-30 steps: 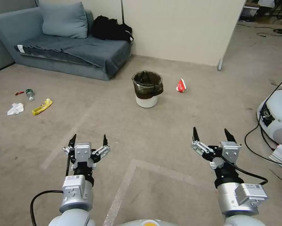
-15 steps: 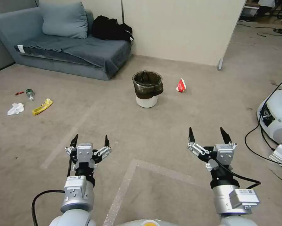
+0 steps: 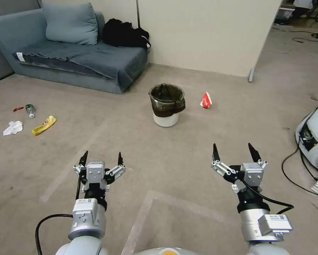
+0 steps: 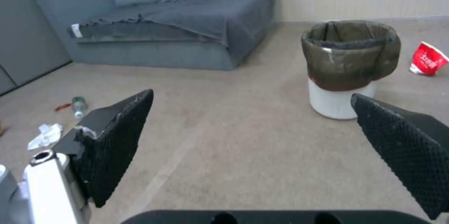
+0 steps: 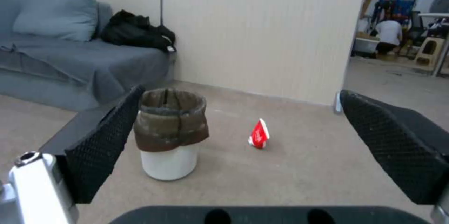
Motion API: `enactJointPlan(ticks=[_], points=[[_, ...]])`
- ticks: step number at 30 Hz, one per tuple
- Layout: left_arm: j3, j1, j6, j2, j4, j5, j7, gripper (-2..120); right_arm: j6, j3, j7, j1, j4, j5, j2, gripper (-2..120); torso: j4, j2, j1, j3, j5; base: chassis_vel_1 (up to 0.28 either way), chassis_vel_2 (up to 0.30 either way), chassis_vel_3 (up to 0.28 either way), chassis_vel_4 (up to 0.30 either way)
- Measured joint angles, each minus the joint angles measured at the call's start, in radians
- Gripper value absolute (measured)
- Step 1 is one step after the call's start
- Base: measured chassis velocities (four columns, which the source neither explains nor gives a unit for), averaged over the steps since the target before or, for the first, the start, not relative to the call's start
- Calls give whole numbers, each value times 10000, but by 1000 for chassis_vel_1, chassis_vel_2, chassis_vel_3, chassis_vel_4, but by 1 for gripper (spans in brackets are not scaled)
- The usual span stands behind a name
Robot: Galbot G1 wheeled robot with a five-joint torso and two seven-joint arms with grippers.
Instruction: Pick up the trash bin, then pick up the garbage from the floor and place it into the trash bin.
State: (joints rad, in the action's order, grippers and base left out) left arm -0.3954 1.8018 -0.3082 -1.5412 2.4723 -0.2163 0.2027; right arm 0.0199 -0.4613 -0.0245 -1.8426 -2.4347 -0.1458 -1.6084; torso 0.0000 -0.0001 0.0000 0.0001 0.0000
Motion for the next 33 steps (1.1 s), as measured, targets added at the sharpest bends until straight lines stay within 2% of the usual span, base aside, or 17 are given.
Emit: enactJointPlan(ticks=[33], points=[[82,-2,45,-41,-69,-116,-29,100,68,-39,64,19,57,-61,3,100,-1,0,0,-1,0,-131,131,134,-134]])
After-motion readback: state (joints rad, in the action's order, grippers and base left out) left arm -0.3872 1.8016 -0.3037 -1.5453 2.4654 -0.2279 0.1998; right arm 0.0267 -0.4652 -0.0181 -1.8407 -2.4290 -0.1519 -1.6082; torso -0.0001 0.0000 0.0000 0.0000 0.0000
